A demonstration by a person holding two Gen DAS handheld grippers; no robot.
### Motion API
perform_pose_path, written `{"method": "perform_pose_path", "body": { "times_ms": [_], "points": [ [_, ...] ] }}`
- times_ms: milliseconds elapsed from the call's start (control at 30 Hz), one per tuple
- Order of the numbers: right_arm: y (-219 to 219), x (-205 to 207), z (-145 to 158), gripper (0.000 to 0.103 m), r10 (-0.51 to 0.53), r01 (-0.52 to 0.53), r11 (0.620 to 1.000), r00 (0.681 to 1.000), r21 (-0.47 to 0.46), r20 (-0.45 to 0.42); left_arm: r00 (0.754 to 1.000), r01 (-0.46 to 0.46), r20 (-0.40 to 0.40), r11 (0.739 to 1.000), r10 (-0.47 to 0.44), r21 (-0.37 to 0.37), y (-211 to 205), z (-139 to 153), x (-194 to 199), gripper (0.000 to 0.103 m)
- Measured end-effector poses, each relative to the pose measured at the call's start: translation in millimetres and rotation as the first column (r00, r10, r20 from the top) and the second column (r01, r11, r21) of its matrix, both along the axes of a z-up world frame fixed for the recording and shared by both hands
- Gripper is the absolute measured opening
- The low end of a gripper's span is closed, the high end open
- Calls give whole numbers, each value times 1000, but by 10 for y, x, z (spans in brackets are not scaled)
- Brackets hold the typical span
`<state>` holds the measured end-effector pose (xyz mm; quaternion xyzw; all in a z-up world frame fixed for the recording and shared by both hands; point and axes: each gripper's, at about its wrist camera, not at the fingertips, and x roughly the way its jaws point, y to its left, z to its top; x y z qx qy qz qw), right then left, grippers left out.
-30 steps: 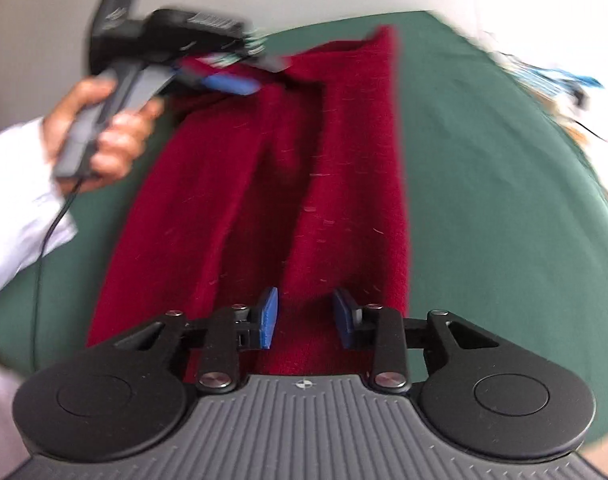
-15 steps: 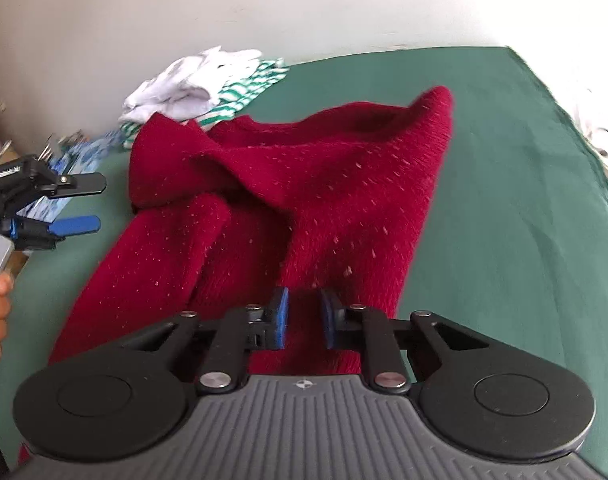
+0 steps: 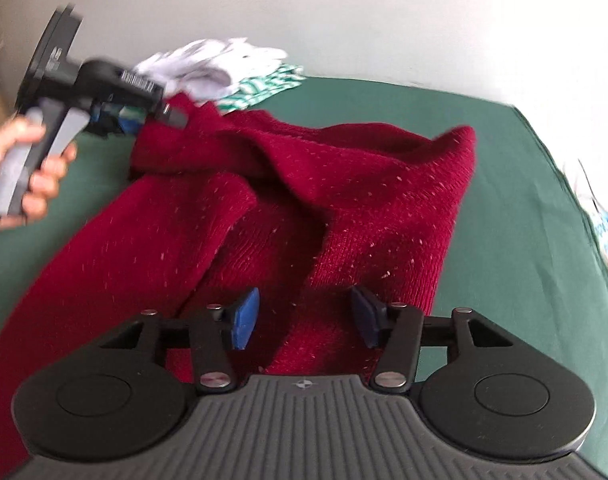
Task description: Fold clothes
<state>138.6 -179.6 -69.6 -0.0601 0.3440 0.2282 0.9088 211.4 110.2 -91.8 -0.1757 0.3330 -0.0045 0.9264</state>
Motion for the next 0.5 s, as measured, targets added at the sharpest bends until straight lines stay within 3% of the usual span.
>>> {"method": "perform_pose_path", "body": {
  "times_ms": [67,133,200,300,500],
  "points": [
    [10,-26,-19,56,-19,19,1000,1000,4,16,999,-20,52,997,17,69,-68,99,-89,22],
    [28,-65,-38,56,-27,27,1000,999,-6,40,995,-68,76,993,61,97,-58,162,-115,20],
    [5,-73,-47,57,-45,45,999,998,16,44,989,-116,100,985,104,124,-49,225,-142,13],
    [-26,-81,-58,57,-60,58,997,997,42,50,977,-182,136,971,162,156,-29,314,-176,13],
    [29,-72,-18,71,-25,24,1000,999,21,37,992,-111,76,985,101,131,-47,216,-130,12]
  ]
}}
